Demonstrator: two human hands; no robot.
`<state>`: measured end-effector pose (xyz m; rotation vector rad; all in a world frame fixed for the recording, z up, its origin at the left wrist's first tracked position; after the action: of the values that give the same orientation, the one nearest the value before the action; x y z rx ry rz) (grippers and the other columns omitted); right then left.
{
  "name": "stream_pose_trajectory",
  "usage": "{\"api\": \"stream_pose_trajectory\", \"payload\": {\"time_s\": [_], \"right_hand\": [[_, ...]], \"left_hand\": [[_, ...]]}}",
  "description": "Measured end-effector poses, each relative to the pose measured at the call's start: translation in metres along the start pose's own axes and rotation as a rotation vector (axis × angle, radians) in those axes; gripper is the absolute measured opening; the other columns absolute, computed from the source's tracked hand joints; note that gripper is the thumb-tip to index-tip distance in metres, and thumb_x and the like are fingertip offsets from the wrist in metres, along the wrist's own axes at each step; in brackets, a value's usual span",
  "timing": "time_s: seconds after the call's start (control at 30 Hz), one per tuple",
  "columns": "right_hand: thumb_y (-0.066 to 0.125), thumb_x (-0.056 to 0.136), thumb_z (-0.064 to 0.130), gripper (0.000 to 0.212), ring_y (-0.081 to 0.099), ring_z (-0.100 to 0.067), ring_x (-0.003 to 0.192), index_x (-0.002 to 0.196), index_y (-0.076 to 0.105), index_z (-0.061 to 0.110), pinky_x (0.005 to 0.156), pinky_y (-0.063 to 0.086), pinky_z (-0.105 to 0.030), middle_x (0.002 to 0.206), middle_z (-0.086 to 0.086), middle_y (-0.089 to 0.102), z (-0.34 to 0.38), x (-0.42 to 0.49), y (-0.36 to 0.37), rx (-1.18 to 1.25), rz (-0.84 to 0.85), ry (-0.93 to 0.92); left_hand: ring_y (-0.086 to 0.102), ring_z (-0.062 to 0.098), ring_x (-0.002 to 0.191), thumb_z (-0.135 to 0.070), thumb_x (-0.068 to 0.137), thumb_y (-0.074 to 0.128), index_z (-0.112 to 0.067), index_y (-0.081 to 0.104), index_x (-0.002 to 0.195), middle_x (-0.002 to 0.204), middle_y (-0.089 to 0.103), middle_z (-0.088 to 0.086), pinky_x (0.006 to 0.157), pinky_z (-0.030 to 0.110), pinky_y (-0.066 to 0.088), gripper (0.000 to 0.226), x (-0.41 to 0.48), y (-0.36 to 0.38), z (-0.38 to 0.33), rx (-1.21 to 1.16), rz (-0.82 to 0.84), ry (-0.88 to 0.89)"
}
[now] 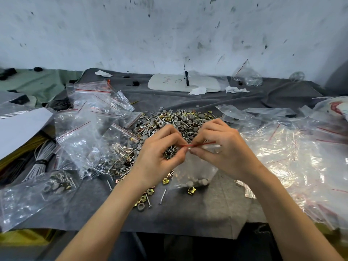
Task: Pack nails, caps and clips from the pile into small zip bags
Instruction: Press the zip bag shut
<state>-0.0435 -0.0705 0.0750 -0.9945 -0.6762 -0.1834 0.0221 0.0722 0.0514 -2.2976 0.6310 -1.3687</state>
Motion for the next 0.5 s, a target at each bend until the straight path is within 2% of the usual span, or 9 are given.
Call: {"api": "stream_pose_trajectory", "payload": {"time_s": [0.17, 0.27, 0.4, 0.5], "right_hand": [[0.076, 0.076, 0.008, 0.009, 0.053, -0.026, 0.086, 0.079, 0.068, 0.006, 0.074, 0.048, -0.035, 0.082, 0.0, 0.061, 0.0008, 0.0001, 0.0008, -0.018, 0.001, -0.048], [0.077, 0.075, 0.01, 0.011, 0.054, -0.028, 0.084, 0.079, 0.069, 0.005, 0.073, 0.047, -0.035, 0.081, -0.002, 0.063, 0.0009, -0.0007, 0.003, -0.021, -0.015, -0.048], [0.078, 0.074, 0.016, 0.011, 0.052, -0.024, 0.086, 0.079, 0.071, 0.009, 0.074, 0.047, -0.036, 0.08, 0.008, 0.058, -0.0074, -0.0023, -0.0029, -0.009, 0.037, 0.029], [0.078, 0.075, 0.015, 0.009, 0.051, -0.021, 0.088, 0.077, 0.071, 0.011, 0.076, 0.045, -0.029, 0.079, 0.01, 0.057, -0.0034, -0.0017, -0.0013, 0.014, 0.054, -0.002]], "left_hand": [[0.048, 0.011, 0.077, -0.023, 0.088, 0.053, -0.005, 0.063, 0.081, 0.081, 0.053, 0.002, 0.07, 0.028, 0.038, 0.022, 0.0012, 0.0027, -0.0011, 0.067, 0.052, 0.011], [0.047, 0.01, 0.075, -0.025, 0.09, 0.051, -0.006, 0.062, 0.08, 0.08, 0.05, -0.002, 0.069, 0.029, 0.036, 0.024, 0.0034, 0.0019, -0.0005, 0.07, 0.068, -0.005], [0.05, 0.018, 0.074, -0.025, 0.091, 0.05, -0.002, 0.061, 0.08, 0.078, 0.053, 0.004, 0.068, 0.03, 0.037, 0.027, 0.0006, 0.0017, -0.0003, 0.057, 0.097, -0.009], [0.051, 0.015, 0.073, -0.031, 0.091, 0.052, -0.003, 0.062, 0.08, 0.078, 0.054, 0.003, 0.066, 0.026, 0.039, 0.031, 0.0008, 0.0031, -0.0017, -0.002, 0.138, -0.042]]}}
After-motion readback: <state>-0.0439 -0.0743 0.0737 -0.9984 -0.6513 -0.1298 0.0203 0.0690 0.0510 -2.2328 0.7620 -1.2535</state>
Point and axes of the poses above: each hand's wrist, its own x-axis towards the middle knuckle, its own y-axis out of the palm, z = x × y, the point moved 4 cm from there along x, towards the middle knuckle
